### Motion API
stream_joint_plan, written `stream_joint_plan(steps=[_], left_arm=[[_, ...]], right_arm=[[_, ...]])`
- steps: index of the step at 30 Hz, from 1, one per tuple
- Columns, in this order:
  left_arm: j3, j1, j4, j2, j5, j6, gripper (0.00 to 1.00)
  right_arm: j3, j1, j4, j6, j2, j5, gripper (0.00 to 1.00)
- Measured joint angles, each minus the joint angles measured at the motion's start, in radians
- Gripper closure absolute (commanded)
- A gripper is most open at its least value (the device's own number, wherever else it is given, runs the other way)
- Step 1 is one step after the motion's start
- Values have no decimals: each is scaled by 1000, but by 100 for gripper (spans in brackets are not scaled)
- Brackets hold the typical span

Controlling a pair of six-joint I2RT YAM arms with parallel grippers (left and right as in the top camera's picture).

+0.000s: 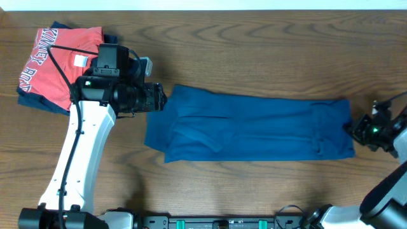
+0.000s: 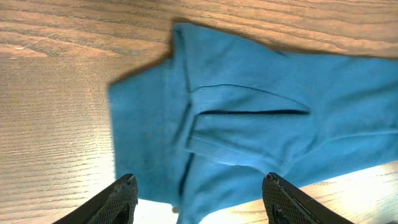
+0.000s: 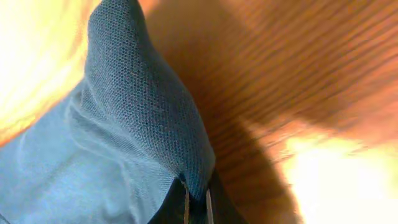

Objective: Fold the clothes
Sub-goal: 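Pull the strip's left end leftward with the left gripper, right gripper holding right end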

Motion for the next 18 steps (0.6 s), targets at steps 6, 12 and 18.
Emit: stream_joint_plan(steps=[6, 12, 18], left_arm=[[0, 0, -6, 0, 0, 0, 34], [0, 0, -6, 0, 0, 0, 34], [0, 0, -6, 0, 0, 0, 34]], right_arm=[[6, 2, -18, 35, -21, 69, 99], [6, 85, -64, 57, -75, 94, 99], [10, 264, -92, 82, -177, 134, 99]])
